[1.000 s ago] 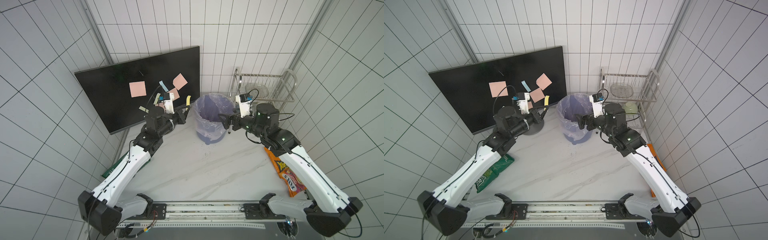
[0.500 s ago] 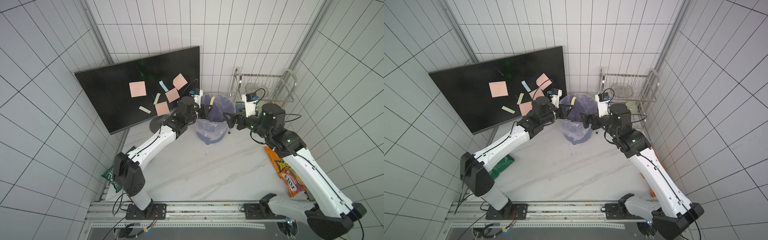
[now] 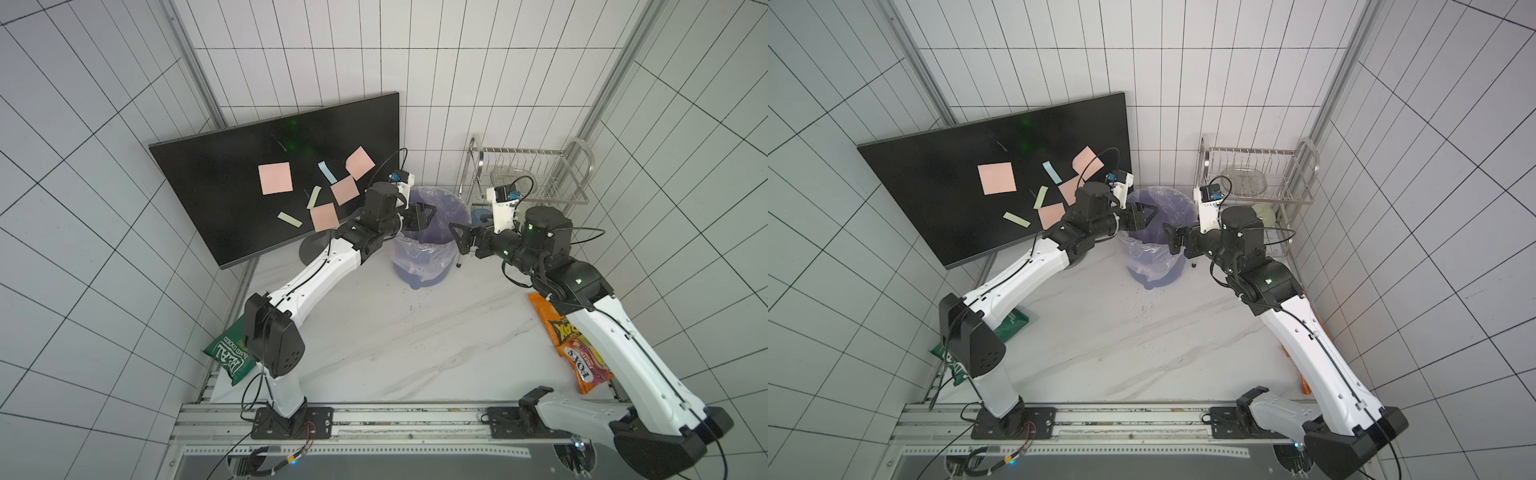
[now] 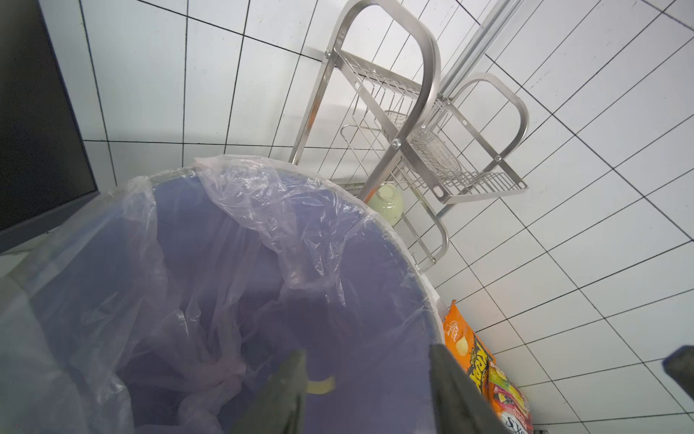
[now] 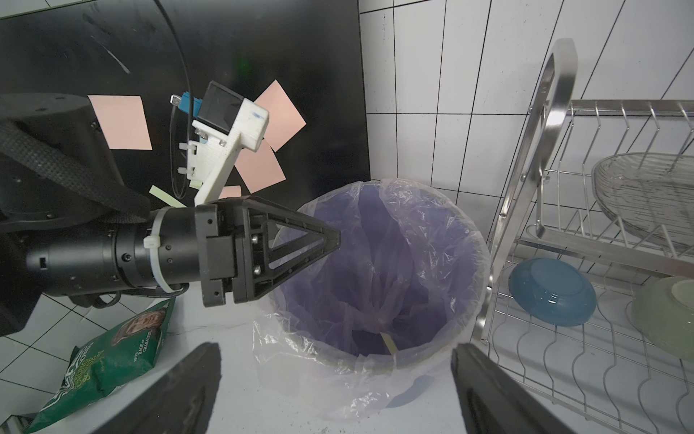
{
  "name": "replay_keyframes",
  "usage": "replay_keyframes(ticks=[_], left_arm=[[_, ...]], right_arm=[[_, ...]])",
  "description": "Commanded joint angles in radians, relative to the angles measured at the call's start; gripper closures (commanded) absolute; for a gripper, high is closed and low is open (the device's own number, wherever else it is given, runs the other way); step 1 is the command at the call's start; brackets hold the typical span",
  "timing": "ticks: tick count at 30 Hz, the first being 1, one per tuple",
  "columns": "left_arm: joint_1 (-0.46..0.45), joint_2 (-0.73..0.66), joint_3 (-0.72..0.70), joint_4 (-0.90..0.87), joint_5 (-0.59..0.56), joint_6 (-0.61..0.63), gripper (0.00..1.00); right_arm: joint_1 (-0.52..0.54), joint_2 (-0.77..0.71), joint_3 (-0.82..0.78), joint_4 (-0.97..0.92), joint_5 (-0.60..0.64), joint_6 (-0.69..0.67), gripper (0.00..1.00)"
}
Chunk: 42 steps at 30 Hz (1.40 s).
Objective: Remove the sticky note from the monitor
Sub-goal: Place the sticky note in the trash bin, then tear off the sticky note from the monitor.
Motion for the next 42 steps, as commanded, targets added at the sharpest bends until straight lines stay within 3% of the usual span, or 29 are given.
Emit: replay_keyframes(ticks=[1,9,12,15,19,26,34,42], left_arm=[[-0.002,-0.027,0.034,-0.052,-0.031,0.064,0.33],[0.007,-0.161,-0.006,-0.114,-0.095,0.163,0.07],[0.041,-0.253,-0.062,-0.126,-0.060,0.164,0.05],[0.143,-0.363,-0.168,-0.111,0.049,0.095,0.04],[0.297,-0.551,-0.319,-0.116,0.098,0.053,0.02],[0.663,-0.771,-0.529,-0.059,0.274,-0.097,0.02],[0.979,-0.779,-0.731,0.295,0.476,-0.388,0.05],[0.994,-0.648,-0.709,0.476,0.436,-0.448,0.09]], right_arm=[[-0.011,0.004,0.004,0.014,0.003,0.009,0.01],[-0.011,0.012,0.000,0.022,-0.009,0.019,0.01],[-0.012,0.025,-0.002,0.036,-0.039,0.039,0.01],[-0.010,0.040,0.003,0.053,-0.096,0.057,0.01],[0.012,0.043,-0.012,0.095,-0.128,0.070,0.01],[0.028,0.071,-0.012,0.132,-0.163,0.104,0.01],[0.034,0.064,-0.017,0.131,-0.164,0.106,0.01],[0.034,0.045,-0.042,0.139,-0.155,0.112,0.01]])
